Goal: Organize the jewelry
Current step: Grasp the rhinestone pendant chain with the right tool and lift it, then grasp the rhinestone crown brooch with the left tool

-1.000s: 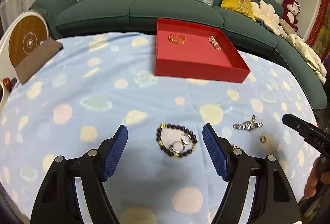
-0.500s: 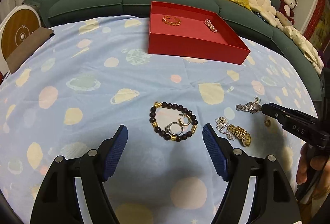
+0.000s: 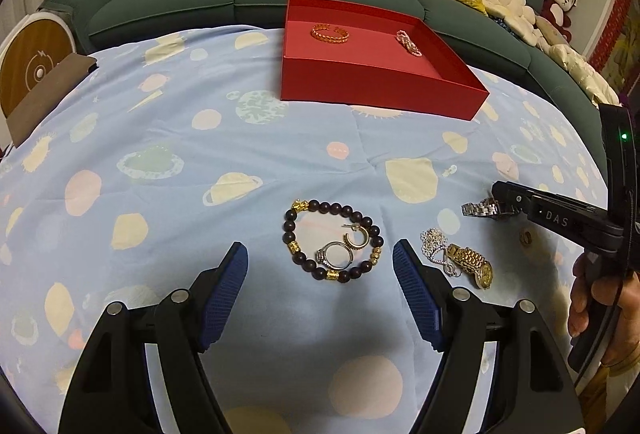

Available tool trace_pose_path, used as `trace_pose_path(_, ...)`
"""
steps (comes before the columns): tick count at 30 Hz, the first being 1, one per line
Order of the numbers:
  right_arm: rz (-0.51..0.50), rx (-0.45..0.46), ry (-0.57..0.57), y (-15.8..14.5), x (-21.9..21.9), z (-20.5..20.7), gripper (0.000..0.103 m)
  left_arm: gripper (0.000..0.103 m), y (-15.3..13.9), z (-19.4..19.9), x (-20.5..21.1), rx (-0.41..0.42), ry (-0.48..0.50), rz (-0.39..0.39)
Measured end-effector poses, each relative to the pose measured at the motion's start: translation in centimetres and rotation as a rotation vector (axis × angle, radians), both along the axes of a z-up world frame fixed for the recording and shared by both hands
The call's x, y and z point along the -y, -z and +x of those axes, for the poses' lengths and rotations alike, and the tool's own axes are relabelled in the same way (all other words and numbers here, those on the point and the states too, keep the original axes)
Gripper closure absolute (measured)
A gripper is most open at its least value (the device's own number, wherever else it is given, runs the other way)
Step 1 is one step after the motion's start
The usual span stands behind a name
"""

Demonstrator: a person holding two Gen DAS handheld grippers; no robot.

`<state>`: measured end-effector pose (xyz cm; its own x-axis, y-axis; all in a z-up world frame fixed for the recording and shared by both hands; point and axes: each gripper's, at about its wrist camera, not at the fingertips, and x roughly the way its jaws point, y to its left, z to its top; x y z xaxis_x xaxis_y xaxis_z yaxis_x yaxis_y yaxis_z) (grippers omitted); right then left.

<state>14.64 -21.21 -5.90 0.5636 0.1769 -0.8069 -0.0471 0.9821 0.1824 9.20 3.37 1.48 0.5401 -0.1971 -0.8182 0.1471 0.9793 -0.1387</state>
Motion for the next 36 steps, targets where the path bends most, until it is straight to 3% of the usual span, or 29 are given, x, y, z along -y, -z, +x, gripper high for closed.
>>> trace_pose_path(4,-0.008,0.005,-0.017,0.0,-0.5,0.3,0.096,0.031,0.1,0.0,0.4,-0.004,0.006,-0.001)
trace_pose_path(7,0.004,0.026,-0.013,-0.3,-0.3,0.3,0.103,0.031,0.2,0.1,0.8,-0.004,0.014,-0.006)
trace_pose_path(15,0.09,0.161,0.007,-4.3,1.3,-1.3,0.103,0.031,0.2,-0.5,2.9,-0.018,0.079,-0.048)
trace_pose_path(19,0.098,0.208,0.0,-6.0,1.5,-2.4,0.103,0.031,0.7,-0.8,4.7,-0.019,0.117,-0.027)
trace_pose_path(24,0.096,0.208,-0.015,-6.0,1.7,-3.4,0.103,0.031,1.7,-1.1,6.9,-0.01,0.168,0.027)
trace_pose_path(33,0.097,0.191,-0.017,-5.3,2.5,-4.0,0.103,0.047,3.2,-0.6,9.1,-0.007,0.196,0.078)
trace_pose_path(36,0.1,0.192,-0.016,-5.4,2.7,-4.2,0.103,0.05,3.5,-0.8,9.9,0.04,0.205,0.135)
